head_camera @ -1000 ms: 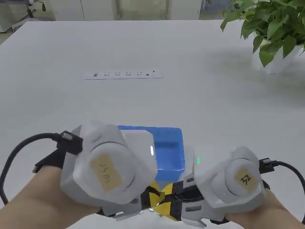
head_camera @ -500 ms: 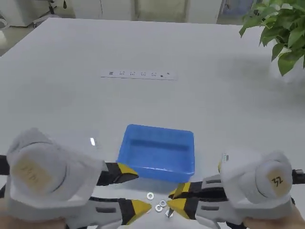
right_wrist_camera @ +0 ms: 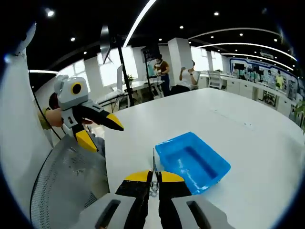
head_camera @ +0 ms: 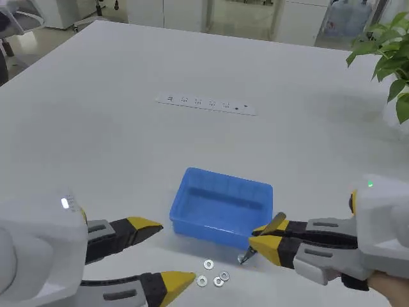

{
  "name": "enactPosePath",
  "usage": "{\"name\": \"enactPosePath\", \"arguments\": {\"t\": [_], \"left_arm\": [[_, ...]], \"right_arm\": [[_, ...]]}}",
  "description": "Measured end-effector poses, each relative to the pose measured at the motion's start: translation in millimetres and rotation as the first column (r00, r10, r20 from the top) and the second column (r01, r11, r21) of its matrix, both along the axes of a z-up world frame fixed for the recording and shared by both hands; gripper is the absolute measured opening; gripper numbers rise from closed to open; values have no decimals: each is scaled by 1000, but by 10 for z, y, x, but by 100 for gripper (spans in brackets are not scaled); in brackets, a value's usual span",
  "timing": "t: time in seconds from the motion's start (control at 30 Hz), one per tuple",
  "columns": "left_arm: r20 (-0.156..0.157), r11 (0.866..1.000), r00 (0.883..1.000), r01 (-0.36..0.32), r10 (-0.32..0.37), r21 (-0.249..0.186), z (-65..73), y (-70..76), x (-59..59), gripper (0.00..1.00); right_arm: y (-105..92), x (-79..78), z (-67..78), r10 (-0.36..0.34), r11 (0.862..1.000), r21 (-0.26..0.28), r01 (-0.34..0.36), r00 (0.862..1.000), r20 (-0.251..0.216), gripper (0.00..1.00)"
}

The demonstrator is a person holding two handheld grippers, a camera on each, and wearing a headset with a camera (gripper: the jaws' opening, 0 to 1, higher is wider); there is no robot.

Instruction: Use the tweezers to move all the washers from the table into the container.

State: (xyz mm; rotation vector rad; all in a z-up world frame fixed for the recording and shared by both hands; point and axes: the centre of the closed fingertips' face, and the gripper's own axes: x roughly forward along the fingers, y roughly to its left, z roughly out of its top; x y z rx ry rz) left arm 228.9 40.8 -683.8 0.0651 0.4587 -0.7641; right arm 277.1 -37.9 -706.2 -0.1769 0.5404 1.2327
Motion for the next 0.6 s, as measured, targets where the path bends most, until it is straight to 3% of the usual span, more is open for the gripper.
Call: {"name": "enactPosePath", "arguments": {"t": [0.13, 0.33, 0.6], "left_arm": [[30, 999, 999, -31, 32, -30, 75, 37, 28, 47], [32, 996, 997, -71, 72, -45, 89, 146, 22, 56], [35, 986, 988, -149, 152, -78, 121, 348, 12, 67]], "right_arm": [[-29, 197, 67, -34, 999, -7, 34, 999, 34, 2], [-49, 501, 48, -109, 993, -36, 111, 992, 58, 2], [-26, 786, -210, -141, 985, -96, 145, 989, 42, 2]]}}
